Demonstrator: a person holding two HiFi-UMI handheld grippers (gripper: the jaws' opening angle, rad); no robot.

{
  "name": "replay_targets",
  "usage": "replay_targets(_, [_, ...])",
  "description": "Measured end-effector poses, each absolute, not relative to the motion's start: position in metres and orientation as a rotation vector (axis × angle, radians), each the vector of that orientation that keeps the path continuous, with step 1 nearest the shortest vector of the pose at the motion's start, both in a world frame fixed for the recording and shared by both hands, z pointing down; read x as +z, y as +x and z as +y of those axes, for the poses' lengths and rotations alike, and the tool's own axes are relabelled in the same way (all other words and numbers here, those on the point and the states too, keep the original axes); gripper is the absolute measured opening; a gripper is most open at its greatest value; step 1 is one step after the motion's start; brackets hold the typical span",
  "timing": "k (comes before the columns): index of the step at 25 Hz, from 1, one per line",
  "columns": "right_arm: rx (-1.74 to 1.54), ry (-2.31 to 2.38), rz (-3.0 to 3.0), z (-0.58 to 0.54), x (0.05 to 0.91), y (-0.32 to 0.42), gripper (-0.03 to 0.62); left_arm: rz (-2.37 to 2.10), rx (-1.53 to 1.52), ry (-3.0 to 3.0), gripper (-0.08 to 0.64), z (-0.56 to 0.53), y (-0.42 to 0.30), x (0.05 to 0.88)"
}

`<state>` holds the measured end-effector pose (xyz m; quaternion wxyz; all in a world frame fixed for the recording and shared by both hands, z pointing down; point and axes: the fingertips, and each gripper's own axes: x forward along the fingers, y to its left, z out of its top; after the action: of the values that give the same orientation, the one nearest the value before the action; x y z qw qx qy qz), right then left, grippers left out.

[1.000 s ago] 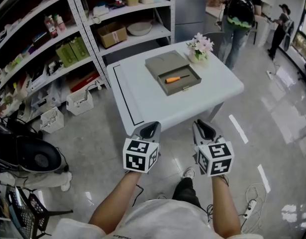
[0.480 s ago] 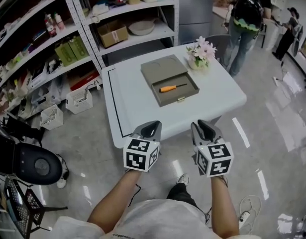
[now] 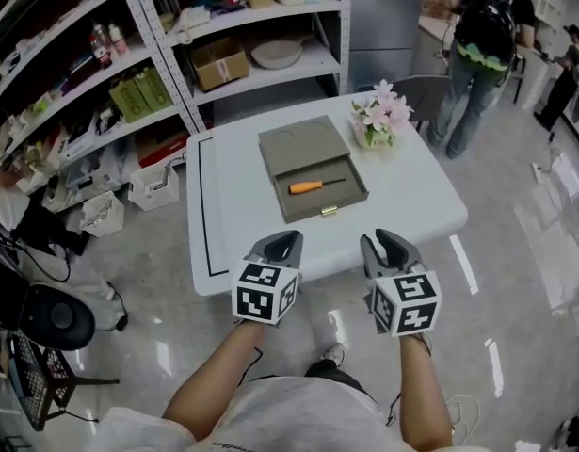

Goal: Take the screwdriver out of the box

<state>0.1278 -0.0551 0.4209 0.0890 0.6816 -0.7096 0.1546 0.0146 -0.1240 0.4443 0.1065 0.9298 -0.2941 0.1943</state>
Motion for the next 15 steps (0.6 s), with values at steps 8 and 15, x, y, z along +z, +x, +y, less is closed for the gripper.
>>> replay_targets(8, [0.432, 1.906, -2.189, -0.079, 0.422, 0.158, 0.124, -0.990, 0.592, 2.695, 0.006, -0.148, 0.034, 0.444])
replay_targets(15, [0.410, 1.752, -2.257, -0.109, 0.428, 0.163, 0.156, -1.064, 0.608, 2.654, 0.006, -0.161, 0.035, 0.449])
